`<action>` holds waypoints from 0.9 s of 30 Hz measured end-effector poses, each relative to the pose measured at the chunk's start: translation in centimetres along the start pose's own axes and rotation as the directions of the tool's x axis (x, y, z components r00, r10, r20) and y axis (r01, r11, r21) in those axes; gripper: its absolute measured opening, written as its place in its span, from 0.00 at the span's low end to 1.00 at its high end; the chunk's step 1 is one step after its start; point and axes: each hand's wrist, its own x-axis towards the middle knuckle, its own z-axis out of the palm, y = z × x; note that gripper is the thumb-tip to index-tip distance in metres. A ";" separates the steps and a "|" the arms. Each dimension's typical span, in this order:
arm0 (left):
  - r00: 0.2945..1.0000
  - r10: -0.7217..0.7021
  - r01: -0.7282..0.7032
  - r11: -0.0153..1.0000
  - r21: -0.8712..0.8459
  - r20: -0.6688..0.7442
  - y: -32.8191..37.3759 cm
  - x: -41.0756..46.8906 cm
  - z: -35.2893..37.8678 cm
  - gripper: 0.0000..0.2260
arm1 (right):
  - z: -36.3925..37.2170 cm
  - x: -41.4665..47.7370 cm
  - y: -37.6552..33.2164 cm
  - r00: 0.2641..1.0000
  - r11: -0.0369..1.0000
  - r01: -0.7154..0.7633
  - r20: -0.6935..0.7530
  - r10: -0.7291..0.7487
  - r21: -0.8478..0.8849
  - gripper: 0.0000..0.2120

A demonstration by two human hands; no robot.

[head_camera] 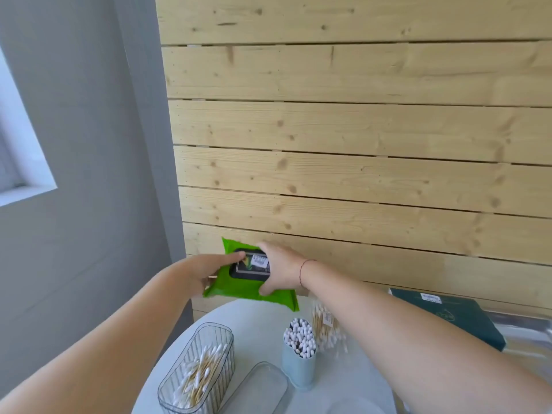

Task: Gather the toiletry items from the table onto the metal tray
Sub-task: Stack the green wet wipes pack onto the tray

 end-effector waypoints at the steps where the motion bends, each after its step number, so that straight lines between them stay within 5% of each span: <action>1: 0.999 0.034 -0.033 0.999 -0.019 0.018 0.9 -0.9 0.0 0.22 | -1.3 -0.4 -0.2 0.998 1.000 0.017 -0.064 -0.017 0.005 0.38; 9: 0.963 0.266 -0.255 0.948 -0.188 0.035 7.8 -9.2 6.3 0.14 | -11.6 -11.9 0.4 0.889 0.922 -0.022 -0.415 0.195 0.385 0.49; 12: 0.963 0.251 -0.223 0.947 -0.232 0.099 7.9 -12.5 12.0 0.13 | -13.6 -18.8 1.8 0.877 0.774 -0.122 -0.297 0.378 0.622 0.46; 15: 0.964 0.214 -0.175 0.958 -0.228 0.160 6.3 -14.3 17.5 0.15 | -14.2 -25.0 3.7 0.903 0.498 -0.153 -0.084 0.422 0.854 0.28; 18: 0.970 0.157 -0.115 0.969 -0.221 0.185 3.3 -15.6 22.8 0.17 | -12.8 -29.1 6.8 0.843 0.338 -0.185 -0.028 0.538 0.923 0.17; 24: 0.985 0.088 -0.087 0.996 -0.013 0.147 -2.5 -11.4 28.2 0.32 | -6.3 -31.8 11.3 0.668 0.199 -0.365 0.107 0.737 0.909 0.16; 27: 0.982 0.071 -0.081 0.995 0.054 0.176 -4.2 -9.0 29.1 0.18 | -3.8 -31.9 13.7 0.656 0.190 -0.339 0.087 0.750 0.921 0.17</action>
